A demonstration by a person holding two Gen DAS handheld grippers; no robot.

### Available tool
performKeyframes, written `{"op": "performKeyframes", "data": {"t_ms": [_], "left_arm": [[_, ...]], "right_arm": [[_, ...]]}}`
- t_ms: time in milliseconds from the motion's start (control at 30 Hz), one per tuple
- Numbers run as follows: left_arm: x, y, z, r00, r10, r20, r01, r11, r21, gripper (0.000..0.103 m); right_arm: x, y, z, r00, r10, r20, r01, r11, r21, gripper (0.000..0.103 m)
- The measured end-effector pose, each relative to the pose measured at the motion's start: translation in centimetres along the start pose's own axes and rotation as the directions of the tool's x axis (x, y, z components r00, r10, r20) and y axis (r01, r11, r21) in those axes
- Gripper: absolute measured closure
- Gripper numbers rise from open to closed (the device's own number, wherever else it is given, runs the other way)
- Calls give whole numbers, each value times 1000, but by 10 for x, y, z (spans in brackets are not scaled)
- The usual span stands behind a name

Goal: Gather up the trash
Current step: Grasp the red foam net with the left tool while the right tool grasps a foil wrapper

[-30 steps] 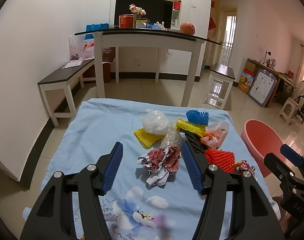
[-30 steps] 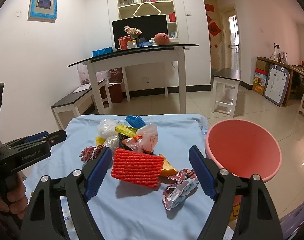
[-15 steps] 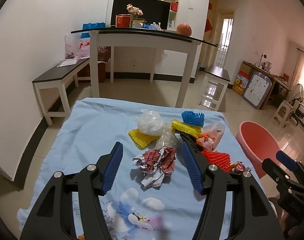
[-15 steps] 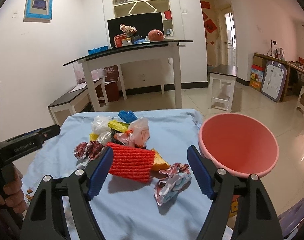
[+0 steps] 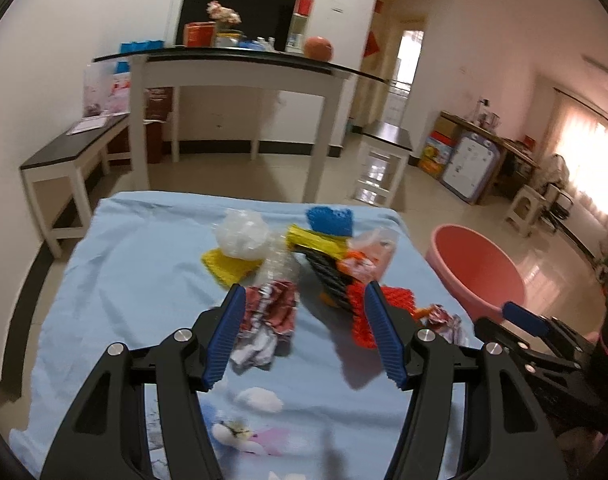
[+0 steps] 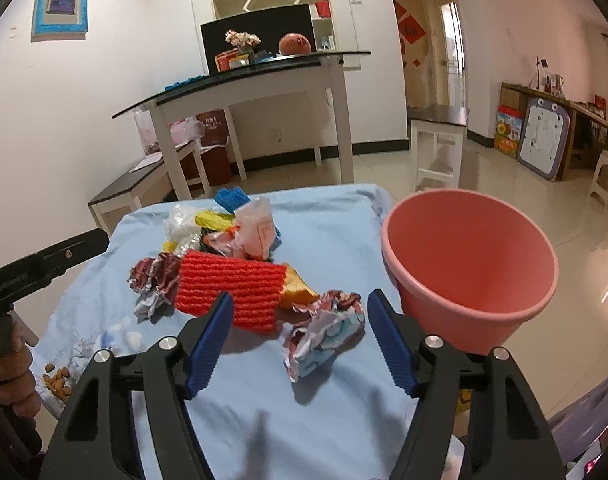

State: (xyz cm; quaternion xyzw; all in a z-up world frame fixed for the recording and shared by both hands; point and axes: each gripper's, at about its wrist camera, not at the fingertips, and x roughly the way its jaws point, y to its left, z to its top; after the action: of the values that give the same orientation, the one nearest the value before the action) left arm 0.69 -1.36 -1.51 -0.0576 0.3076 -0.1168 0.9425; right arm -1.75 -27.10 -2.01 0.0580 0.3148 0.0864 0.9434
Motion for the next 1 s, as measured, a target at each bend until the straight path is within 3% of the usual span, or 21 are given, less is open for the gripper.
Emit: {"op": "performKeyframes", "data": {"t_ms": [200, 567, 600, 767, 1000], "left_arm": [[14, -6, -7, 997, -74, -25, 74, 997, -3, 41], [63, -29, -18, 984, -87, -159, 96, 994, 55, 42], [65, -29, -19, 982, -85, -169, 96, 994, 56, 51], [81, -26, -22, 966, -111, -234, 120, 992, 24, 71], [87, -27, -26, 954, -152, -257, 161, 987, 16, 93]], "right_arm": [[10, -5, -3, 999, 2, -36, -1, 1000, 16, 40], [28, -20, -7, 995, 16, -103, -8, 997, 71, 41], [29, -20, -7, 994, 19, -108, -11, 997, 75, 41], [34, -21, -6, 992, 28, -123, -18, 996, 84, 41], [44, -16, -8, 985, 45, -165, -29, 995, 99, 52]]}}
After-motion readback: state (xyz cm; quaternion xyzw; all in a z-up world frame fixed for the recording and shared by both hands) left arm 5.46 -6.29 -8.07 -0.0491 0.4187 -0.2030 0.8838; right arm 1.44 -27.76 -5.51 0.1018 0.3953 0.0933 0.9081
